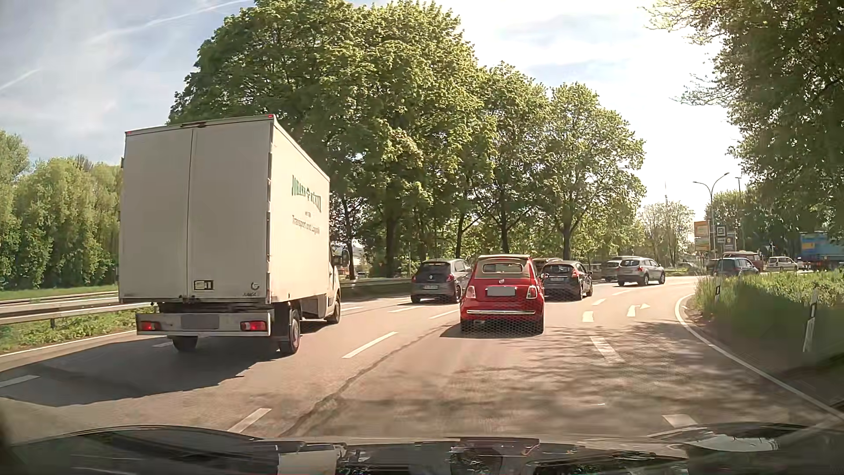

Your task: Follow the waypoints while adhering to traffic rules and regulations

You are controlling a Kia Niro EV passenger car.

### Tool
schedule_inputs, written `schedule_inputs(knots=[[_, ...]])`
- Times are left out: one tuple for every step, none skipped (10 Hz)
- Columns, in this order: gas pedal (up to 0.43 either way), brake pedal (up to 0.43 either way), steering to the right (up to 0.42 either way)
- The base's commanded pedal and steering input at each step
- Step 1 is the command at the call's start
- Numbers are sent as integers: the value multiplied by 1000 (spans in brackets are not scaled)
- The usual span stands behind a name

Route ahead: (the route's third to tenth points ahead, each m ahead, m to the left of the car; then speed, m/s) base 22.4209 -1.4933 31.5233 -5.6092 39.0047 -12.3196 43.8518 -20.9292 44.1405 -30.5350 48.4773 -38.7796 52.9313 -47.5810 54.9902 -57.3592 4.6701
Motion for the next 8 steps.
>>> schedule_inputs(knots=[[150,0,72],[138,0,72],[138,0,72],[130,0,72],[110,0,72],[110,0,73],[110,0,74],[110,0,76]])
